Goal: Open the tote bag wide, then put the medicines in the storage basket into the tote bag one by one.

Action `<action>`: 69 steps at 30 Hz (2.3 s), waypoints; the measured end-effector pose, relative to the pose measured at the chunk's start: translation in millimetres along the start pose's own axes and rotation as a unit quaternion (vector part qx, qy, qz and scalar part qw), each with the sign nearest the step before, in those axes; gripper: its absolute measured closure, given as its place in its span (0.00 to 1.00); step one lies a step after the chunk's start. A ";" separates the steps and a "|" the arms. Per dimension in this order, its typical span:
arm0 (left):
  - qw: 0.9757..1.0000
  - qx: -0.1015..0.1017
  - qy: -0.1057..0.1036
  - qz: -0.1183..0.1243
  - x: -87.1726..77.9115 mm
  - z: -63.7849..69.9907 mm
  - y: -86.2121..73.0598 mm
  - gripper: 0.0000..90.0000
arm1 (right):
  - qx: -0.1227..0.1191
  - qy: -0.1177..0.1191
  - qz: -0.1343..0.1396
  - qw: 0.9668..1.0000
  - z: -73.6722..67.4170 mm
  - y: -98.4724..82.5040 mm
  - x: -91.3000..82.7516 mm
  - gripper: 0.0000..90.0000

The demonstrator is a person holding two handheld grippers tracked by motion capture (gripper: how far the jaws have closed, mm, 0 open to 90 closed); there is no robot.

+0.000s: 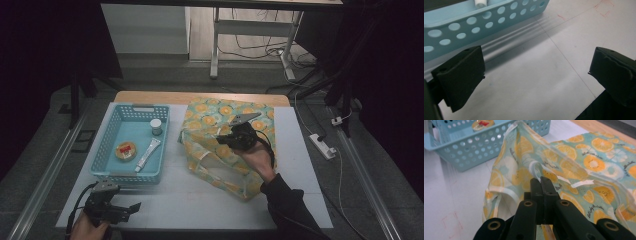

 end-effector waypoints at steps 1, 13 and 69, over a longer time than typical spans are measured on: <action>1.000 0.000 0.000 0.000 0.0 0.0 0.0 0.00 | 0.001 0.001 0.002 1.000 0.6 1.5 -1.0 1.00; 1.000 -0.002 -0.001 0.001 0.0 -0.4 0.1 0.00 | 0.004 -0.009 0.037 0.999 6.7 26.5 -10.9 1.00; 1.000 -0.015 -0.004 0.023 -6.2 -1.9 1.0 0.00 | 0.003 -0.013 0.042 0.999 12.1 37.0 -11.6 1.00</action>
Point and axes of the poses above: each handheld gripper's, and its own axes: x roughly forward along the jaws, y roughly out of its top, z roughly to its right, the point moved 3 cm from there along x, roughly forward along the jaws, and after that the axes turned 7 degrees about -y, right-handed, at the moved point
